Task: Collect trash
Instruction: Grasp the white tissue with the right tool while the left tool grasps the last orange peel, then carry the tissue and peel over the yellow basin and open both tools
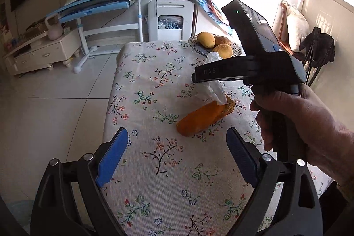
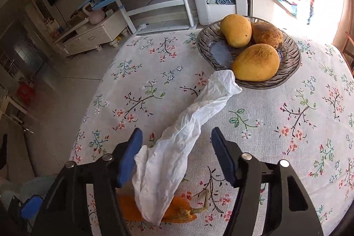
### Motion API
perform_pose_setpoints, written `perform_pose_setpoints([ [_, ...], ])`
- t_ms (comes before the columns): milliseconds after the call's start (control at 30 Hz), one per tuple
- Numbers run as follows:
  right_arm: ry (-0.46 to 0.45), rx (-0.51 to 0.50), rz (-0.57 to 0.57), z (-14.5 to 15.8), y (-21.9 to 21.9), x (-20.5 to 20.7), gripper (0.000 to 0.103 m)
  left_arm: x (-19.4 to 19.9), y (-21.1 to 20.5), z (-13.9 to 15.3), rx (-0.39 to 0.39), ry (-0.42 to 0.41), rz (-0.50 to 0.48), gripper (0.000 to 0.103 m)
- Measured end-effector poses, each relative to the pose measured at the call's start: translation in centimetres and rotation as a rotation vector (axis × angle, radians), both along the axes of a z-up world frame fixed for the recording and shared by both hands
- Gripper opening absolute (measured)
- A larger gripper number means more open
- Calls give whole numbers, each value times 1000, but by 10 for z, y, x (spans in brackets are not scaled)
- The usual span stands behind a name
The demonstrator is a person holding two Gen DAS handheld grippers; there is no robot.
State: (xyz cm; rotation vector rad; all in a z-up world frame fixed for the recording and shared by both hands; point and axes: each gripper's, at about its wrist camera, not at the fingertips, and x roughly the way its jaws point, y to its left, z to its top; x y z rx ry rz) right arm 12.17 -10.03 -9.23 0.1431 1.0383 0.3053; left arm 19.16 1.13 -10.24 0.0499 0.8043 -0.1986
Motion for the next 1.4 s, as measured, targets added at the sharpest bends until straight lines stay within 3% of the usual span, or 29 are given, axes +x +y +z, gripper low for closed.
perform_pose_setpoints([
  [33, 2, -18, 14, -2, -2, 2, 34, 7, -6, -4, 10, 3, -13, 87],
  [133, 4, -31, 42, 0, -19, -3, 18, 28, -22, -15, 30, 16, -41, 87],
  [300, 22, -5, 29, 2, -66, -30, 11, 50, -46, -32, 81, 49, -77, 86],
  [367, 25, 15, 14, 4, -86, -43, 10, 54, -54, -36, 92, 63, -87, 79],
  [500, 45, 72, -10, 11, -115, -74, 10, 51, -67, -44, 168, 101, -128, 35],
  [600, 41, 132, -9, 24, -124, -102, 10, 34, -69, -39, 157, 112, -144, 19],
  [800, -3, 252, -3, 48, -123, -157, 10, -11, -49, -21, -4, 139, -119, 15],
  [1133, -84, 302, 34, 57, -104, -244, 10, -106, -29, 5, -78, 47, -58, 15],
  [1267, -83, 325, 53, 51, -94, -264, 10, -127, -27, 1, -62, 47, -38, 14],
  [1400, -91, 329, 69, 50, -87, -278, 10, -145, -20, 4, -99, 35, -28, 14],
])
